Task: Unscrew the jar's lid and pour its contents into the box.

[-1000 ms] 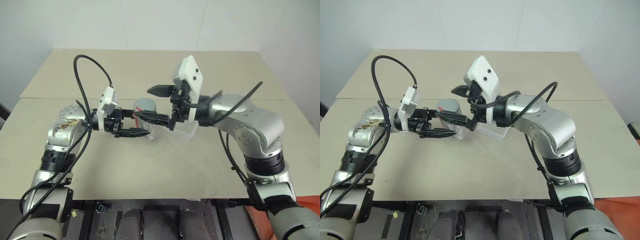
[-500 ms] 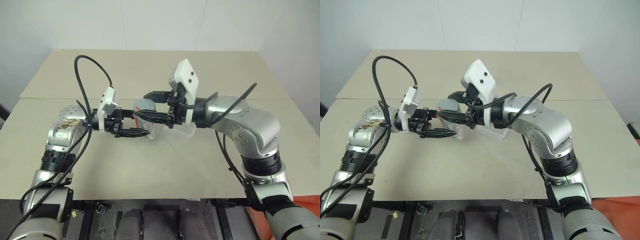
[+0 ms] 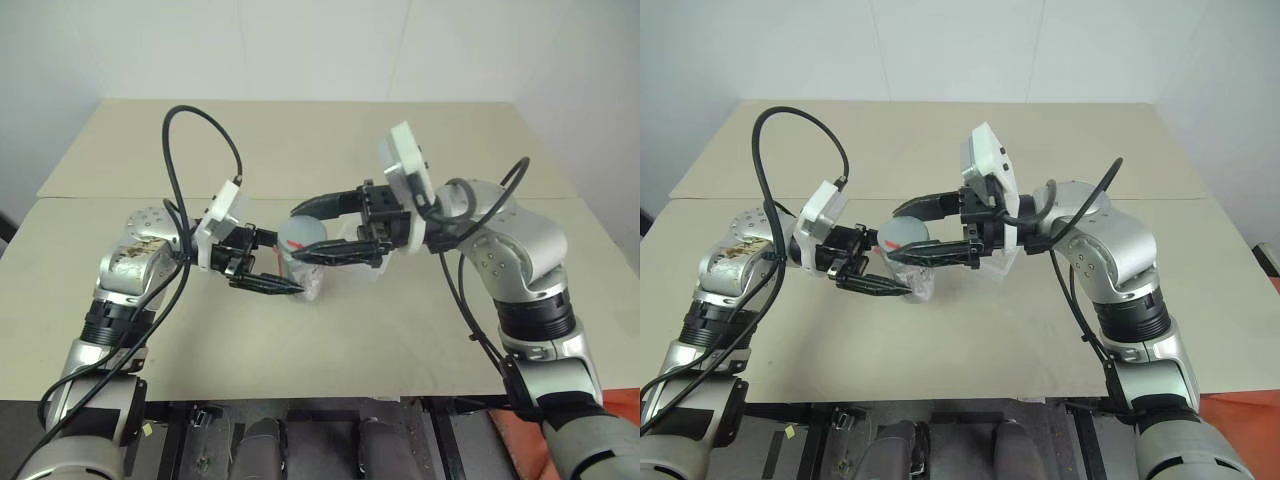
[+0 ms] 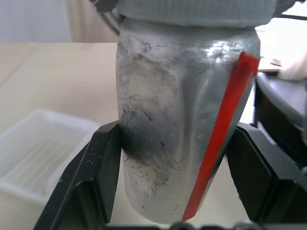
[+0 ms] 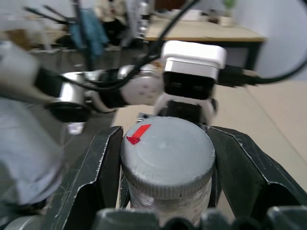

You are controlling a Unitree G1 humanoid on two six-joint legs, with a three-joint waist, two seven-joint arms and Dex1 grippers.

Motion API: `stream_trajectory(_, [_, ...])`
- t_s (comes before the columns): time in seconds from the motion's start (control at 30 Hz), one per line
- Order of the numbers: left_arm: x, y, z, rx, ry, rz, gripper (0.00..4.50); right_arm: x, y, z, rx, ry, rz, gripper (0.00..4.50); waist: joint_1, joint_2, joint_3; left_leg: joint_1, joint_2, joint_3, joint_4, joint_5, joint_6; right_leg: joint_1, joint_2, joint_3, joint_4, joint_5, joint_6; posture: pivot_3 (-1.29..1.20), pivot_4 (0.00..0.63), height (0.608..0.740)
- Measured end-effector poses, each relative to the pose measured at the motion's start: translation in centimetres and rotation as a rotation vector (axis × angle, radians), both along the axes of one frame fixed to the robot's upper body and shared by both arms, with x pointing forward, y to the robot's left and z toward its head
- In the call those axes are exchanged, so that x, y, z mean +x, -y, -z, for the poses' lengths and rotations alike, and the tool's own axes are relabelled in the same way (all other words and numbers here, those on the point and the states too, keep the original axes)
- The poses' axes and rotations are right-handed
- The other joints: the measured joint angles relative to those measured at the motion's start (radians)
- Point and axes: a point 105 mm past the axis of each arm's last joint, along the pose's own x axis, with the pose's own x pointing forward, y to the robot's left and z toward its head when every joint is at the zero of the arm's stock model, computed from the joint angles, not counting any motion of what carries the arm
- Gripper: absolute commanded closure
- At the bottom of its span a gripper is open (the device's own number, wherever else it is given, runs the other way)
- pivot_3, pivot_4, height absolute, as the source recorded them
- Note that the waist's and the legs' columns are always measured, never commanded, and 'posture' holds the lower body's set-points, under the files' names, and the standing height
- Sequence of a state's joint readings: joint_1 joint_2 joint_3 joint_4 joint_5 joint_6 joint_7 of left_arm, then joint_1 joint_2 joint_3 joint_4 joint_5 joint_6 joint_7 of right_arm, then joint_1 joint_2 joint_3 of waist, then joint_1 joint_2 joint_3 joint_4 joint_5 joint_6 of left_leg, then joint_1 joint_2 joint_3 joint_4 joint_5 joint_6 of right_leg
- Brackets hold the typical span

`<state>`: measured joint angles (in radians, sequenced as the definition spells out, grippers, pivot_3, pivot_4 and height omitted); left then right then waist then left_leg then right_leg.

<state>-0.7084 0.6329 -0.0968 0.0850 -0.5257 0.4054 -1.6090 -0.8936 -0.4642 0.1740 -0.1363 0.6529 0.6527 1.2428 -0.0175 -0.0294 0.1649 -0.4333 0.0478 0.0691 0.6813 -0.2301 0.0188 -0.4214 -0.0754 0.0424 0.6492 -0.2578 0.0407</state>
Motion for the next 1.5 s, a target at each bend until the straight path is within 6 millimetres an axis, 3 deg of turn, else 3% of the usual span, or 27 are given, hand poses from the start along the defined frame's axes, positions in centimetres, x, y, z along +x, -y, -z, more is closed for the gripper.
stream_trajectory(0.23, [-0.8,0.1,-0.4,0.007,0.017,0.032,1.55,-0.2,-0.7,-0.4,0.011,0.000,-0.144,1.74,0.003,0.000,0.000,0.000,0.000,0.000,0.000,0.000,0.000,0.000,0.000,0.000,0.000,0.000,0.000,0.00,0.150,0.740])
stream_trajectory(0.3, [-0.8,0.0,-0.3,0.011,0.014,0.027,1.55,0.0,-0.8,-0.3,0.010,-0.002,-0.148,1.02,0.004,0.000,0.000,0.000,0.000,0.000,0.000,0.000,0.000,0.000,0.000,0.000,0.000,0.000,0.000,0.00,0.150,0.740])
stream_trajectory(0.43, [-0.7,-0.1,-0.5,-0.001,0.022,0.009,1.55,-0.4,-2.0,0.7,-0.024,-0.018,-0.184,0.09,0.003,0.000,0.000,0.000,0.000,0.000,0.000,0.000,0.000,0.000,0.000,0.000,0.001,0.000,0.000,0.00,0.150,0.740])
stream_trajectory(0.6, [-0.4,-0.6,-0.6,0.002,0.026,-0.024,1.55,0.4,-1.8,0.6,-0.009,-0.014,-0.103,0.09,0.007,0.000,0.000,0.000,0.000,0.000,0.001,0.000,0.000,0.000,0.000,-0.001,0.001,0.000,0.000,0.00,0.150,0.740])
stream_trajectory(0.8, [0.7,-2.4,0.1,-0.006,-0.016,-0.151,1.55,2.1,0.5,0.6,0.044,-0.012,0.103,0.09,0.006,0.000,0.000,0.000,0.000,0.000,0.000,0.000,0.000,0.000,-0.001,-0.001,0.001,0.000,0.000,0.00,0.150,0.740])
stream_trajectory(1.03, [2.3,-3.5,1.1,-0.019,-0.027,-0.338,1.55,2.6,2.7,-0.2,0.132,0.013,0.327,0.09,0.006,0.000,0.000,0.000,0.000,0.000,0.001,0.000,-0.001,0.000,-0.001,-0.001,0.001,0.000,0.000,0.00,0.150,0.740])
stream_trajectory(1.2, [3.1,-3.0,1.2,-0.043,-0.024,-0.400,1.55,2.2,0.7,-1.5,0.199,0.012,0.436,0.09,0.001,0.000,0.000,0.000,0.000,-0.001,0.000,0.000,-0.001,-0.001,-0.001,0.000,0.007,0.000,0.000,0.00,0.150,0.740])
stream_trajectory(1.5, [3.3,-2.8,1.3,-0.047,-0.029,-0.415,1.55,2.4,-3.0,-0.9,0.136,0.022,0.561,0.09,0.005,0.000,0.000,0.000,0.000,0.000,0.000,0.000,-0.001,-0.001,-0.001,-0.001,0.007,0.000,0.000,0.00,0.150,0.740])
